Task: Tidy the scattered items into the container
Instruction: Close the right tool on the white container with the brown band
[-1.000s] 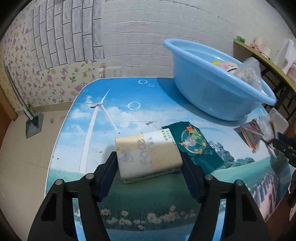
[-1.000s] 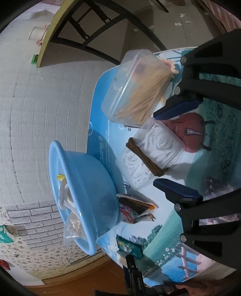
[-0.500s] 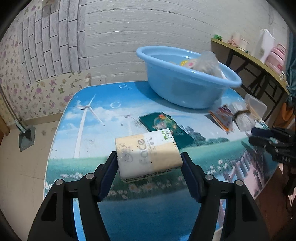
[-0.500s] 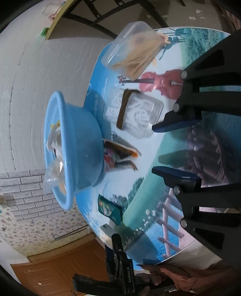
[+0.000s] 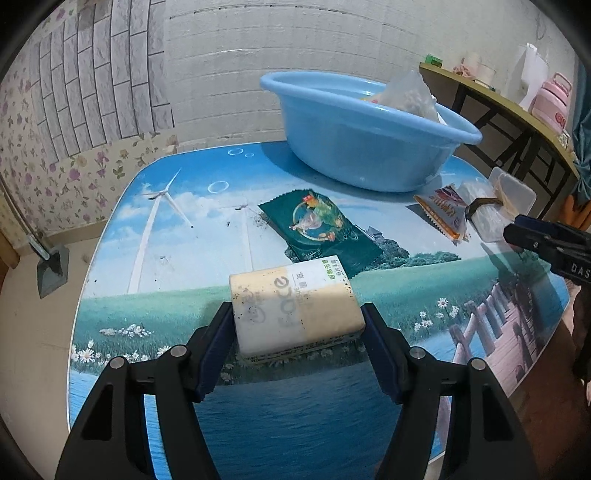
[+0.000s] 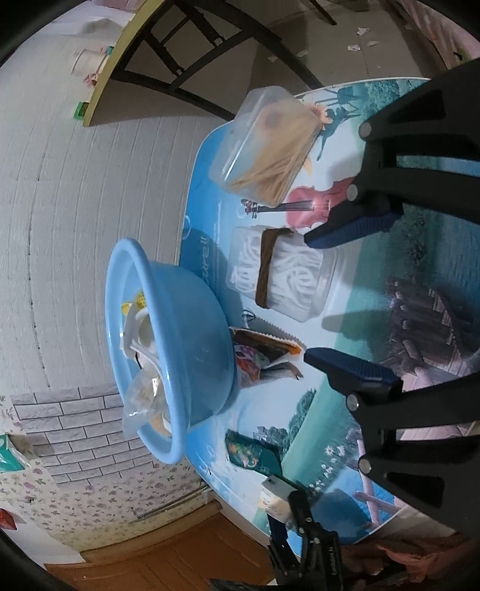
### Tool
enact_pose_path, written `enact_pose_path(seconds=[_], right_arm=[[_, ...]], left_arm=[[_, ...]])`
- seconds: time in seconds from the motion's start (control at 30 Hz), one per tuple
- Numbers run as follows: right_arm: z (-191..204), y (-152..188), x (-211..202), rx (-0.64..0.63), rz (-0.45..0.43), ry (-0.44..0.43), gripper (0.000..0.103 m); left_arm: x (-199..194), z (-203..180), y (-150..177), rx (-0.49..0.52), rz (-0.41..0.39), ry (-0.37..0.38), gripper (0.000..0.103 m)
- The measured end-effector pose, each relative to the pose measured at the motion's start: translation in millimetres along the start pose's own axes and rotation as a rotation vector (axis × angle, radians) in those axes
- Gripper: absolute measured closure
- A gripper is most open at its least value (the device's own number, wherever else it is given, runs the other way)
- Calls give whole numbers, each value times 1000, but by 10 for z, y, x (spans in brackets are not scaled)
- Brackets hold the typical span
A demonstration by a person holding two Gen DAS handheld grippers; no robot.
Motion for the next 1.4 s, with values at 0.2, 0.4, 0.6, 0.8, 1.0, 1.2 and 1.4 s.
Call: enact_pose_path(seconds=[0.2, 0.4, 0.6, 0.8, 1.0, 1.2, 1.4], right_arm=[[0, -54, 81, 16, 3, 32, 46], [-50, -103, 181, 46, 20, 73, 46], [-99, -127, 286, 27, 23, 136, 40], [-148, -63, 432, 51, 59, 106, 40], [-119, -22, 422, 35, 60, 78, 47], [-79, 54, 352, 34, 66, 36, 47], [-6, 171, 166, -9, 73, 3, 47]], left_arm=[[14, 9, 0, 11, -9, -15, 29], [68, -9, -6, 31, -2, -32, 12], [104, 27, -9, 18, 4, -44, 0], [113, 30, -19, 17, 5, -50, 0], [121, 37, -24, 15, 4, -53, 0], [112, 42, -15, 11, 9, -54, 0], [99, 27, -1, 2, 11, -65, 0]])
Point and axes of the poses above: each gripper's, at about its wrist camera, not at the fingertips, and x roughly the way its jaws point, z to its left, y to its underside, the point moved 7 cm from there along x, roughly the way its jaws point, and after that the axes turned 2 degrees about y, right-handed, at the moved point
